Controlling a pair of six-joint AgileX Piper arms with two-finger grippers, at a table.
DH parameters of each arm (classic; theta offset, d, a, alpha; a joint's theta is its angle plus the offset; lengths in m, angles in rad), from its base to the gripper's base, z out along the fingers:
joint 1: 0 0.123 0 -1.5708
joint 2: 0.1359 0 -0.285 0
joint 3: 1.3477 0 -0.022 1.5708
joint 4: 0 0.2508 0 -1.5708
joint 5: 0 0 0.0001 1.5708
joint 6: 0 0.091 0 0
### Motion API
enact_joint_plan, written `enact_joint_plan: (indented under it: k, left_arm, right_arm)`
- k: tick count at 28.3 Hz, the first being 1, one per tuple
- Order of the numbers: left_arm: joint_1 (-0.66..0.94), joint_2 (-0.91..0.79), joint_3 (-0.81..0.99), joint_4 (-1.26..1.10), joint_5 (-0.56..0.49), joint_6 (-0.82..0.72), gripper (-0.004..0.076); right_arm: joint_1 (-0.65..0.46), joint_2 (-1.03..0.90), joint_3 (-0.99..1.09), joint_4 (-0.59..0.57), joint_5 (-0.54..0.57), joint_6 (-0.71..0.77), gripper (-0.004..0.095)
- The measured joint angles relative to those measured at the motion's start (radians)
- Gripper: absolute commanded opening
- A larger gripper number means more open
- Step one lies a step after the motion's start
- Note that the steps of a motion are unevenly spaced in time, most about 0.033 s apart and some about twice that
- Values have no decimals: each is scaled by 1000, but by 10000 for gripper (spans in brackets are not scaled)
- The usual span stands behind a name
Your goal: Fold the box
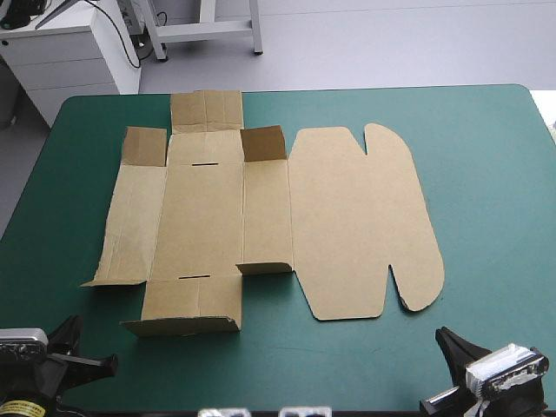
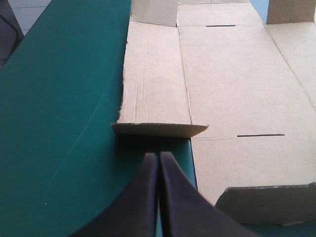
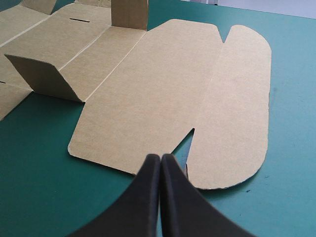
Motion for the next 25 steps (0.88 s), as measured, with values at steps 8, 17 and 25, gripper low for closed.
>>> enact_joint_plan:
  k: [8, 17, 25]
  left_arm:
    - [0, 0, 0, 0, 0, 0, -8]
    - [0, 0, 0, 0, 0, 36, -8]
    - [0, 153, -161, 27, -11, 90, -8]
  right_arm:
    - [0, 0, 0, 0, 0, 0, -20]
    - [0, 0, 0, 0, 0, 0, -20]
    - [0, 0, 0, -1, 0, 0, -20]
